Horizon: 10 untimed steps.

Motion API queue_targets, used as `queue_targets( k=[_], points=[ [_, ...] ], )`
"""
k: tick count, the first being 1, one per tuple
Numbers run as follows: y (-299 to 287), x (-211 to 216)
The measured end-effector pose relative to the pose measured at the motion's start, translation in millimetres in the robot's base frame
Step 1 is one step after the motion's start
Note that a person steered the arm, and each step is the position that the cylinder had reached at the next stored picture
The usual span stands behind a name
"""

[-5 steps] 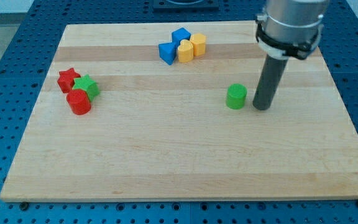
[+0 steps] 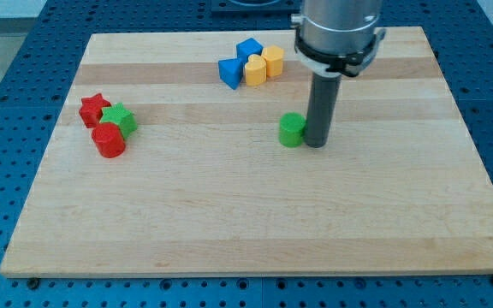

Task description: Push the green circle to the right side of the green star

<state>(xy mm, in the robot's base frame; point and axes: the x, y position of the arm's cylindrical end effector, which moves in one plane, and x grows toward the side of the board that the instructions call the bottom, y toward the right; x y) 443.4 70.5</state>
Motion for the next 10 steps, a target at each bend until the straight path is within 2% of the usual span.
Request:
queue_targets(
  k=[4, 5, 6, 7, 10],
  points=[
    [-67, 0],
    [-29, 0],
    [-20, -11],
    [-22, -35],
    [-62, -35]
  ],
)
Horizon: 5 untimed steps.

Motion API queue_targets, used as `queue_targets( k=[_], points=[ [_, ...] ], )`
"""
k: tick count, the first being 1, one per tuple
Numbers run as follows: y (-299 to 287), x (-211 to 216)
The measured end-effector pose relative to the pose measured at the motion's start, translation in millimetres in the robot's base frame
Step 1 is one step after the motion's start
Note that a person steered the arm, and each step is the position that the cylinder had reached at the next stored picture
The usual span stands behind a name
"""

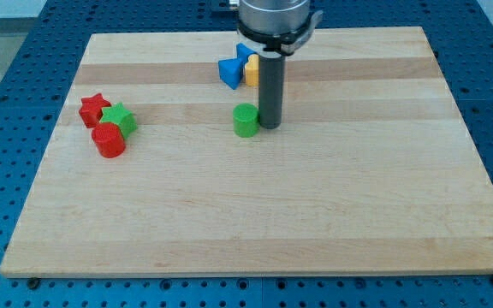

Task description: Push the green circle to the right side of the green star

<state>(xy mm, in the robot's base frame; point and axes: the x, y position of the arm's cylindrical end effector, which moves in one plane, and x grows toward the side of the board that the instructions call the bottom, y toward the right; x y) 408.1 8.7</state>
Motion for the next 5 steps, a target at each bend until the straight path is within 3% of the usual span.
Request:
queue_targets(
  k=[5],
  points=[
    [-92, 0]
  ],
)
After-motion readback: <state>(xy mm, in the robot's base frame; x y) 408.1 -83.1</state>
